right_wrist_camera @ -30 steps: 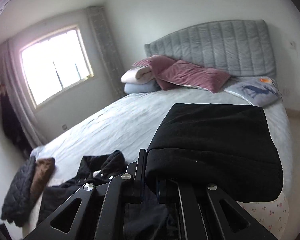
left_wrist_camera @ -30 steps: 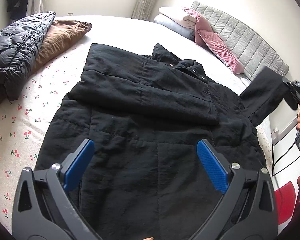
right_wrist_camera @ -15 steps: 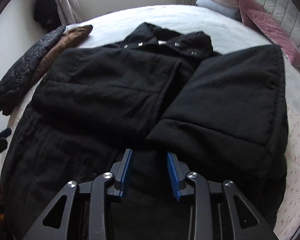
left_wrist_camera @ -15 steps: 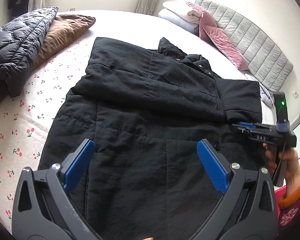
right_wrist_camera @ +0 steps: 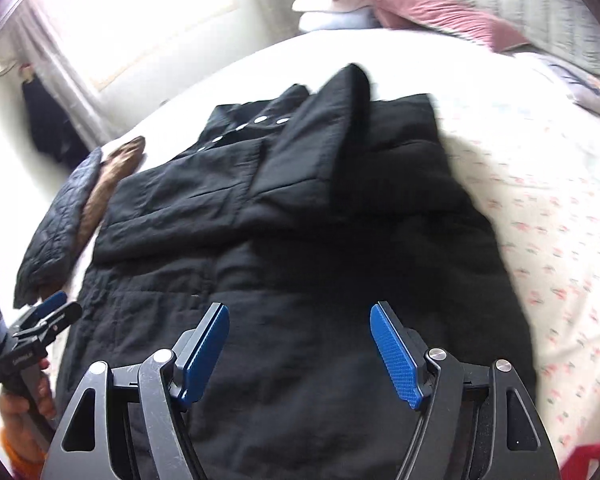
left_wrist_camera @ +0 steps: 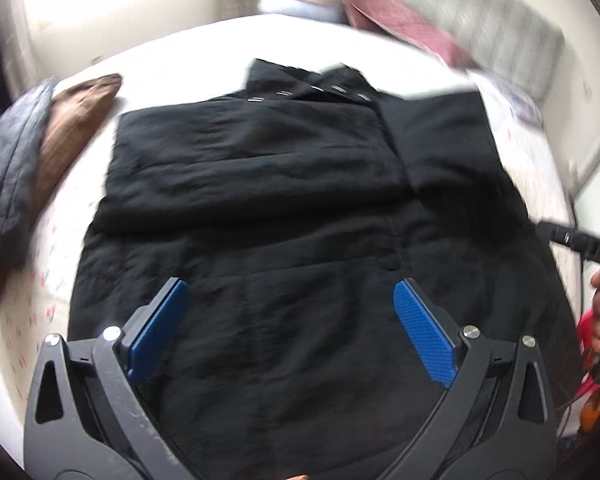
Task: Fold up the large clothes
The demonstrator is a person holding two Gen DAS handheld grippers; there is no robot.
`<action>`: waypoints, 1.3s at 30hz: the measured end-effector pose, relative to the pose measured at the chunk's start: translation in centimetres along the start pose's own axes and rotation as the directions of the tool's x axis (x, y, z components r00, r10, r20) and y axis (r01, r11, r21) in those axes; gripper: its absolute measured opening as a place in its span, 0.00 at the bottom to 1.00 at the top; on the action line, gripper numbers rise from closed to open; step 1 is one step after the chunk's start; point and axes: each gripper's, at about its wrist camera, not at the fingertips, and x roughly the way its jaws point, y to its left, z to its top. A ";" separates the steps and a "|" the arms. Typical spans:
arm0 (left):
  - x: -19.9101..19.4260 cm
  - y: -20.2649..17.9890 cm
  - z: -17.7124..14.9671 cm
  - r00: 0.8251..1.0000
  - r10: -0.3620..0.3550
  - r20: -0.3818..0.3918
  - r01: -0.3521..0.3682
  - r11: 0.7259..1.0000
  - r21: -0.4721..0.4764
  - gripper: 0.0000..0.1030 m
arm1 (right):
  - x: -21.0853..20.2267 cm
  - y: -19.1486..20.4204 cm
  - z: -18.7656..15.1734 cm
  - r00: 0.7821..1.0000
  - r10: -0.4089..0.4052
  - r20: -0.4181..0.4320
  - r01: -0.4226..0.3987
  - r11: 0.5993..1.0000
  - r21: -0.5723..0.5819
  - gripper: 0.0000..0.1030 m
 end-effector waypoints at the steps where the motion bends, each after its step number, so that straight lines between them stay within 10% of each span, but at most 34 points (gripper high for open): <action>1: 0.4 -1.5 0.8 1.000 -0.006 -0.008 0.007 1.000 0.031 0.99 | -0.5 -0.7 -0.2 1.000 0.001 0.011 -0.001 1.000 0.013 0.72; 16: 10.0 -18.1 5.3 0.994 -0.061 0.088 0.025 0.934 0.356 0.98 | -1.5 -7.9 0.1 0.998 0.022 0.057 -0.035 0.969 0.246 0.72; 19: 10.1 -19.0 5.9 0.988 -0.088 0.131 0.035 0.931 0.362 0.77 | -1.7 -8.2 0.2 0.998 0.011 0.062 -0.026 0.966 0.258 0.72; 23: 7.1 -16.8 6.9 0.964 -0.157 0.216 0.102 0.964 0.245 0.17 | -1.1 -8.0 0.1 0.999 0.010 0.042 -0.020 0.969 0.245 0.72; 29: 4.3 -6.8 6.8 0.977 -0.051 0.207 0.072 0.993 -0.095 0.18 | -0.3 -7.1 0.0 1.000 0.013 0.018 -0.017 0.976 0.217 0.72; 33: 5.0 -1.2 5.4 0.991 -0.077 0.111 0.096 0.980 -0.173 0.63 | 0.0 -6.8 0.0 1.000 0.019 0.013 -0.021 0.979 0.202 0.72; 39: 5.5 2.0 5.1 0.984 -0.117 0.131 0.140 0.972 -0.188 0.75 | 0.2 -7.2 0.1 1.000 0.025 0.011 -0.026 0.975 0.221 0.72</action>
